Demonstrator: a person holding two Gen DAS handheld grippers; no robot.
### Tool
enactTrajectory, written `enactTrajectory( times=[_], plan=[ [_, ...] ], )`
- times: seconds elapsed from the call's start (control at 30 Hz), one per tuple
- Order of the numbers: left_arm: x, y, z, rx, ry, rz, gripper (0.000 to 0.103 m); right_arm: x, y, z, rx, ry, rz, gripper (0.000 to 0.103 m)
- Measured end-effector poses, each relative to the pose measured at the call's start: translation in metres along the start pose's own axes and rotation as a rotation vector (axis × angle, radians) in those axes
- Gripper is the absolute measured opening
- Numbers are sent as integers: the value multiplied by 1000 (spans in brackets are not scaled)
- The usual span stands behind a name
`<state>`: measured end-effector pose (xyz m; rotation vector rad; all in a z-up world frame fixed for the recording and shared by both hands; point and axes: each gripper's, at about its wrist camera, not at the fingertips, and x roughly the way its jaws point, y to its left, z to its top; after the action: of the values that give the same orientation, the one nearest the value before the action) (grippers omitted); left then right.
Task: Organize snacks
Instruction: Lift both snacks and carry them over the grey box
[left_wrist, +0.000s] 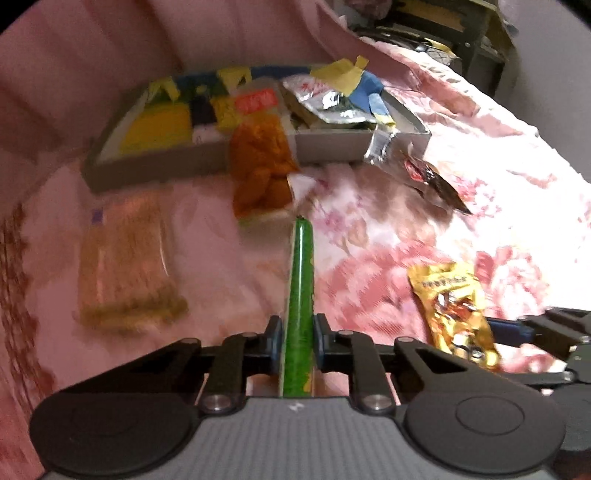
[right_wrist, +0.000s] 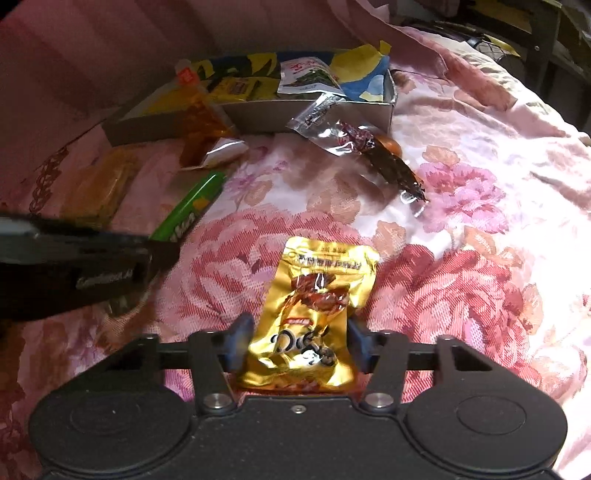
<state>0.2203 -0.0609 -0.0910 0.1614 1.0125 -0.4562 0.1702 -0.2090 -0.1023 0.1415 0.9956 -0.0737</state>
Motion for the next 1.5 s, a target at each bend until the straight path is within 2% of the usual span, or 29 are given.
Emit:
enactTrajectory(
  times=[0.27, 0.63, 1.1, 1.33, 1.5],
  plan=[
    [-16, -5, -21, -98, 42, -23, 18, -10, -5, -6, 17, -5, 32, 53],
    [-36, 8, -40, -303, 37, -97, 18, -41, -5, -8, -12, -145, 36, 52],
    [-89, 19, -49, -404, -160, -90, 18, -80, -14, -11, 39, -297, 84, 52],
    [-103, 16, -35, -370, -271, -45, 18, -90, -16, -7, 50, -362, 112, 52],
    [-107, 17, -24, -375, -308, -68, 18, -97, -13, -4, 28, -411, 115, 52]
  ],
)
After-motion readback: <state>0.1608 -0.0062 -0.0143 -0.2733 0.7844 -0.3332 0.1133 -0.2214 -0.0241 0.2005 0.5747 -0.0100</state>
